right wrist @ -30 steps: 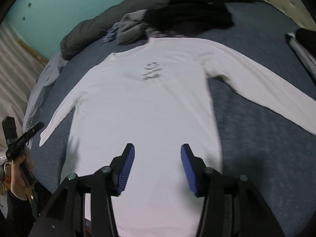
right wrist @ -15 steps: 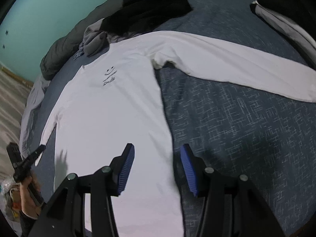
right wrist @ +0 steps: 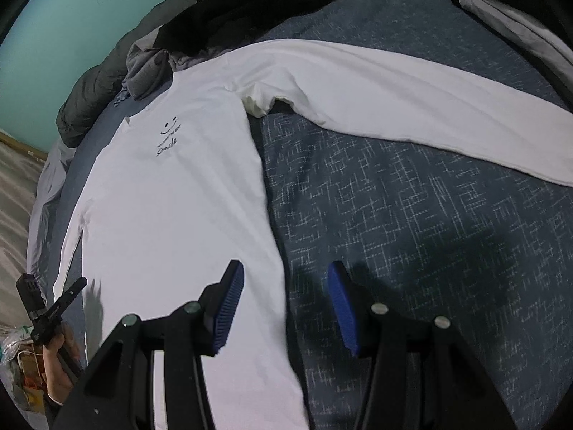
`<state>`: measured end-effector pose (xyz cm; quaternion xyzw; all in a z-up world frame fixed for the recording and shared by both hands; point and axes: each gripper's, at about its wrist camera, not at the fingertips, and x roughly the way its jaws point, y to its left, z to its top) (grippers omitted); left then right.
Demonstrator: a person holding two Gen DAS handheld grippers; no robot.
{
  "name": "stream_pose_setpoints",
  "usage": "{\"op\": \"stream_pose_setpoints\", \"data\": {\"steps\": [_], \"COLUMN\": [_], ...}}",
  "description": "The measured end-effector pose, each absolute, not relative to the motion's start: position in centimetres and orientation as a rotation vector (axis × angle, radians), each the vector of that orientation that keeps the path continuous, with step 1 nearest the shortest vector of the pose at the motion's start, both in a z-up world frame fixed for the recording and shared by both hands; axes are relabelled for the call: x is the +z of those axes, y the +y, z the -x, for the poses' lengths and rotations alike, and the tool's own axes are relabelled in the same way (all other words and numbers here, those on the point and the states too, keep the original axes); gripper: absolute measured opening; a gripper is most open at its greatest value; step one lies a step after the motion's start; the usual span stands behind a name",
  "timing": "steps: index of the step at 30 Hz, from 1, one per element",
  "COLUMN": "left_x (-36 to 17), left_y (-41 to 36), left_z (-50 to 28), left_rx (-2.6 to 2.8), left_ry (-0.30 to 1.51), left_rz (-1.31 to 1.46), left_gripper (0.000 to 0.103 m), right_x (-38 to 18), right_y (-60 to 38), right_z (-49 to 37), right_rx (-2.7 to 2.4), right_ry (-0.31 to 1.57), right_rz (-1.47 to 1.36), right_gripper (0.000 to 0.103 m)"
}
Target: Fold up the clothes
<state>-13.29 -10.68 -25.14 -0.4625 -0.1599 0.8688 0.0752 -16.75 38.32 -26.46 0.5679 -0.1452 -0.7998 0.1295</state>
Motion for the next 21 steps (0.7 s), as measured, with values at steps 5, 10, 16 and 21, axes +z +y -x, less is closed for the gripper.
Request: {"op": "stream_pose_setpoints", "data": {"steps": [5, 10, 16, 21], "left_x": [-25.6, -25.7, -25.8, -26.2], "left_y": [-10.7, -10.2, -10.0, -10.1], "left_z": [13.4, 13.4, 13.4, 13.6], "left_rx": [2.598, 2.591, 2.599, 2.6], "left_ry": [-0.483, -0.472, -0.456, -0.463], "left_rz": [1.4, 1.391, 1.371, 1.374], "left_gripper": [0.042, 0.042, 0.042, 0.042], "right_x": [-27.2, -27.9, -28.1, -27.2], "right_y": [38.1, 38.2, 38.9, 40.8], "right_z": [17.4, 17.9, 18.2, 18.8], "right_rx": [-2.319, -2.315, -2.32, -2.383], "right_ry": [-0.394, -0.405, -0.422, -0.434], "right_rz": [-1.675, -1.694, -1.706, -1.681], "right_gripper": [0.05, 0.05, 0.05, 0.05]}}
